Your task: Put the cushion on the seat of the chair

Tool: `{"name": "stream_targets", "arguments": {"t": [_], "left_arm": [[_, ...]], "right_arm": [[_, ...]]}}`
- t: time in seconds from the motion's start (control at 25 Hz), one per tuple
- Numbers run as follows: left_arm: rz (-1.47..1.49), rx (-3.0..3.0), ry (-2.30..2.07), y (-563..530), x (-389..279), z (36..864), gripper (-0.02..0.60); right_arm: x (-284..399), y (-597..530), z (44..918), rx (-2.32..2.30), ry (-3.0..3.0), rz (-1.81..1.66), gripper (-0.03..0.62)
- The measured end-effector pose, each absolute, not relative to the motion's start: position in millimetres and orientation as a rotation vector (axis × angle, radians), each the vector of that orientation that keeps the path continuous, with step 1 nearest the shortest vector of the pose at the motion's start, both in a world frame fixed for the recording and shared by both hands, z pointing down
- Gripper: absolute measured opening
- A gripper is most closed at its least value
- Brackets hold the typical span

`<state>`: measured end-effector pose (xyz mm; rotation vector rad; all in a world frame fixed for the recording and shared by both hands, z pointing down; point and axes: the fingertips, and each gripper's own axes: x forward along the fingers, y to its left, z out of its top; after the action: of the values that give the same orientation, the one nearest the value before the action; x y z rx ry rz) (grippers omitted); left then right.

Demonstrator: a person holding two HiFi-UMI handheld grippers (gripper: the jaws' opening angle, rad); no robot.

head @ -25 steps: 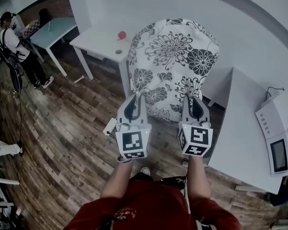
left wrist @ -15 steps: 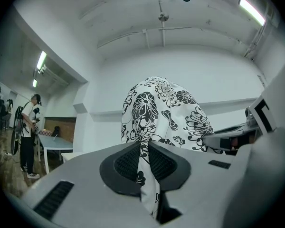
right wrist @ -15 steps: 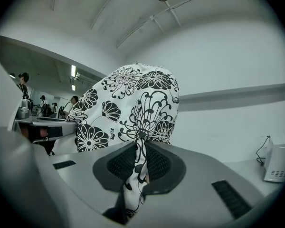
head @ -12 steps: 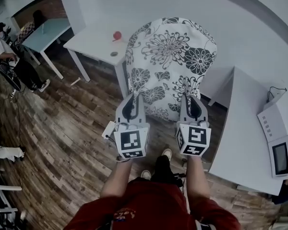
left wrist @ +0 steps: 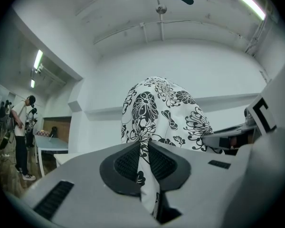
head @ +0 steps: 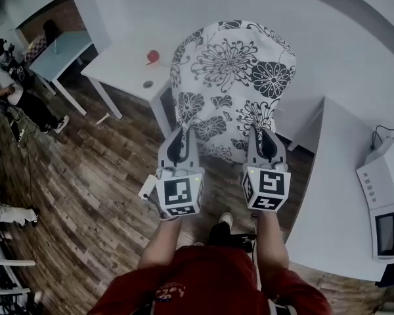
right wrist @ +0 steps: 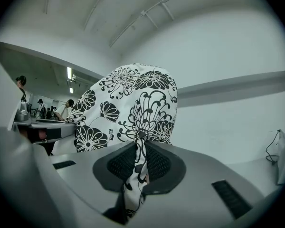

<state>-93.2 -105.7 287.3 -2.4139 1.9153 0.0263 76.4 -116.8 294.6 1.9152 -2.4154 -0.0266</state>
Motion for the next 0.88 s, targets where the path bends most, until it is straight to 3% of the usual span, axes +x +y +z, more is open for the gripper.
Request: {"name": "stream_targets", "arguments": {"t": [0.88], "left_arm": [[0.034,-2.329,1.967,-99.4,-88.4,283.9,0.046]], "right_arm": [[80.9,-119.3,293.4,1.853,-2.472,-0.045,0.048]]}}
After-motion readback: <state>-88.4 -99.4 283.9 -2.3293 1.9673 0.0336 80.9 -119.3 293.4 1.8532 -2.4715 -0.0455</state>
